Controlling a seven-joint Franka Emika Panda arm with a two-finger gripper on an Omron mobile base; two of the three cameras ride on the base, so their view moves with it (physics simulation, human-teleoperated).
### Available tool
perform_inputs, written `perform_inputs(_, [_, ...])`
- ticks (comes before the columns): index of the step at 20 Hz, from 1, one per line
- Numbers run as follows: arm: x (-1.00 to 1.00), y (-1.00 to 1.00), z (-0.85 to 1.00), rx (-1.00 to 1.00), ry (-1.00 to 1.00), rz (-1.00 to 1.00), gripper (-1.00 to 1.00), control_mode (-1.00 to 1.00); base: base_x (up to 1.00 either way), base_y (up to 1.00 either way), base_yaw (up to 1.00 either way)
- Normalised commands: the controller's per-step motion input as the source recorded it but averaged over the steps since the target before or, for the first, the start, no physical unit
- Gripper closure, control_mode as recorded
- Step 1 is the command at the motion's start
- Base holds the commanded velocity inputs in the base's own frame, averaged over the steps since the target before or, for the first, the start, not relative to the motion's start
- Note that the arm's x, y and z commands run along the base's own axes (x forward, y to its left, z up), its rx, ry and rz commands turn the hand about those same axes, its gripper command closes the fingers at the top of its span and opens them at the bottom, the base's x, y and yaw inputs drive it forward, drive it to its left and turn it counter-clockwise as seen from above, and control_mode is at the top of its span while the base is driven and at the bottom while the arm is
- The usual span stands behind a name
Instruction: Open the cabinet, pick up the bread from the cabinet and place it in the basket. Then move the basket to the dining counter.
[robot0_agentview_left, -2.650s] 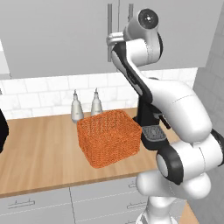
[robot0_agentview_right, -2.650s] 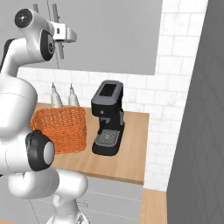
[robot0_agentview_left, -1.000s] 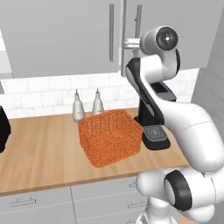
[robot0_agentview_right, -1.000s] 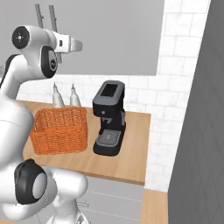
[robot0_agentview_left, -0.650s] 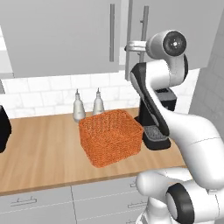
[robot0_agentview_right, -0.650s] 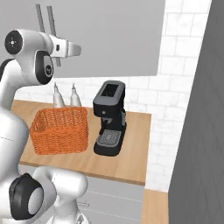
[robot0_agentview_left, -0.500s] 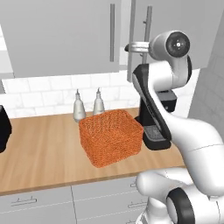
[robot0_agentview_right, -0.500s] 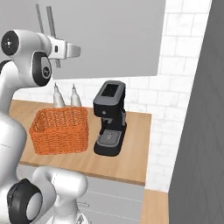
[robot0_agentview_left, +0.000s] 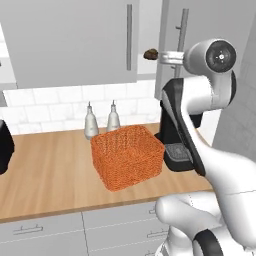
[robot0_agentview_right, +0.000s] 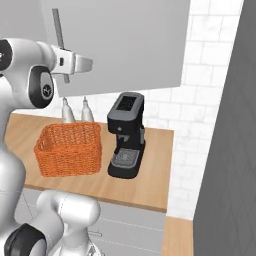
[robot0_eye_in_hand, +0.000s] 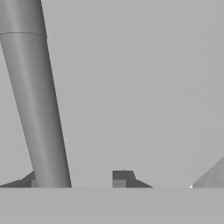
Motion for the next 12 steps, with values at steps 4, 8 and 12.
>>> perform_inputs(4, [-0.43, -1.0, -0.14, 0.0, 0.0, -0.04, 1.0, -1.0, 0.0, 0.0, 0.0])
perform_inputs(8, [-0.54, -1.0, -0.21, 0.0, 0.02, -0.04, 1.0, -1.0, 0.0, 0.0, 0.0])
perform_inputs(12, [-0.54, -1.0, -0.25, 0.0, 0.0, -0.03, 1.0, -1.0, 0.0, 0.0, 0.0])
